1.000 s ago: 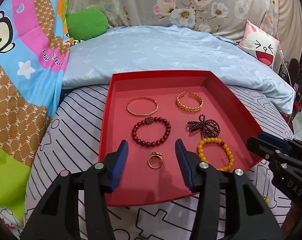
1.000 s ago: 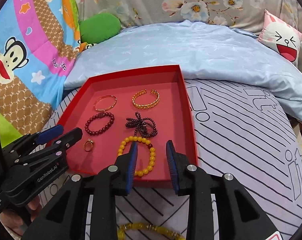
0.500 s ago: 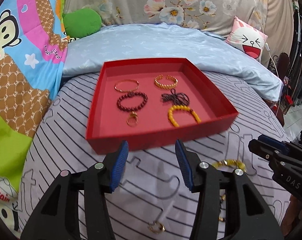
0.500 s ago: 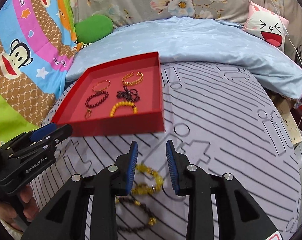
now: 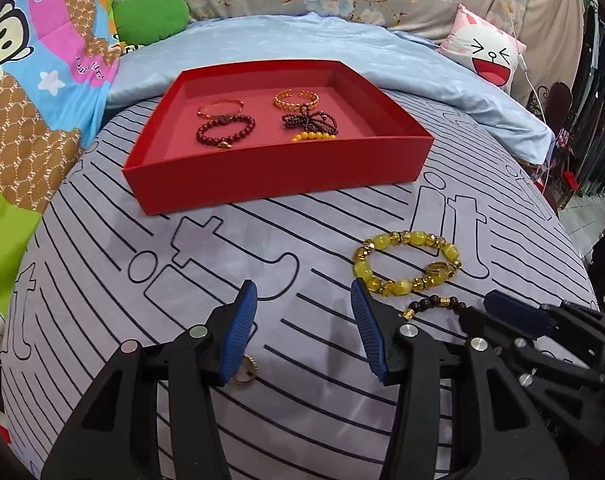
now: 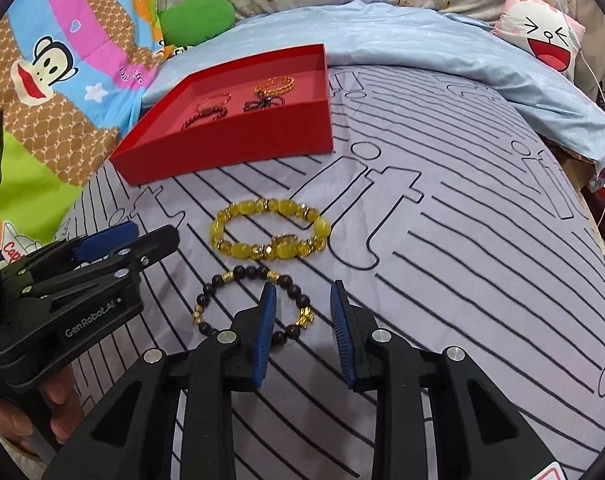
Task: Organize jewelry
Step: 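Move both grippers back over the citrine and black bead bracelets, then grasp the black bead bracelet with right gripper while left grasps the citrine bracelet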
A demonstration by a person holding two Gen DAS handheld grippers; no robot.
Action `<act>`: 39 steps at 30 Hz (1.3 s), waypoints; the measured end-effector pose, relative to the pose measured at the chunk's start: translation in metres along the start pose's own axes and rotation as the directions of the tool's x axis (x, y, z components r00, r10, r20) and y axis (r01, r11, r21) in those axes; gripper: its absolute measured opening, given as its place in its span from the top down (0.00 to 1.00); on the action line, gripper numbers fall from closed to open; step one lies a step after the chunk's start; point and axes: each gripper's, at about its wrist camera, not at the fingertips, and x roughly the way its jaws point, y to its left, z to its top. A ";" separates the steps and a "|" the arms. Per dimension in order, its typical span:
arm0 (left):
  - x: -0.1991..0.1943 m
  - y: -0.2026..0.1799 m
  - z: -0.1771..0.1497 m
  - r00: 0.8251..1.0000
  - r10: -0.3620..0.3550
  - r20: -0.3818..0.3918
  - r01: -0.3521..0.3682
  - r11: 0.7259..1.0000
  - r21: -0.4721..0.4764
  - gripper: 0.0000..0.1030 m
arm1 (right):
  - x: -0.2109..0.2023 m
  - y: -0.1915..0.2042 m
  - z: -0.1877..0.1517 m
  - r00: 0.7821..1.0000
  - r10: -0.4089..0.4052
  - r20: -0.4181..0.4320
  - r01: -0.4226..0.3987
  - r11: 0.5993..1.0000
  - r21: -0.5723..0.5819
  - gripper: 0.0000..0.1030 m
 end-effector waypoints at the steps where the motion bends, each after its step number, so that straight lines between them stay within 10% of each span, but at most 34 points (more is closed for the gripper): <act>1: 0.001 -0.002 0.001 1.000 0.000 -0.002 0.000 1.000 0.001 0.55 | 0.001 0.001 0.000 1.000 -0.002 -0.001 0.002 1.000 -0.005 0.75; 18: 0.038 -0.038 0.021 1.000 0.014 -0.017 -0.013 0.998 0.057 0.55 | 0.005 -0.005 0.002 1.000 -0.030 0.001 0.030 0.999 -0.020 0.92; 24: 0.037 -0.038 0.021 1.000 -0.021 -0.014 0.021 0.997 0.069 0.89 | 0.005 -0.006 0.002 1.000 -0.021 -0.002 0.021 1.000 -0.015 0.92; 39: -0.002 -0.012 0.017 0.996 -0.090 -0.004 0.090 0.996 0.006 0.92 | -0.013 0.008 0.011 0.999 0.001 0.034 0.000 1.000 -0.030 0.92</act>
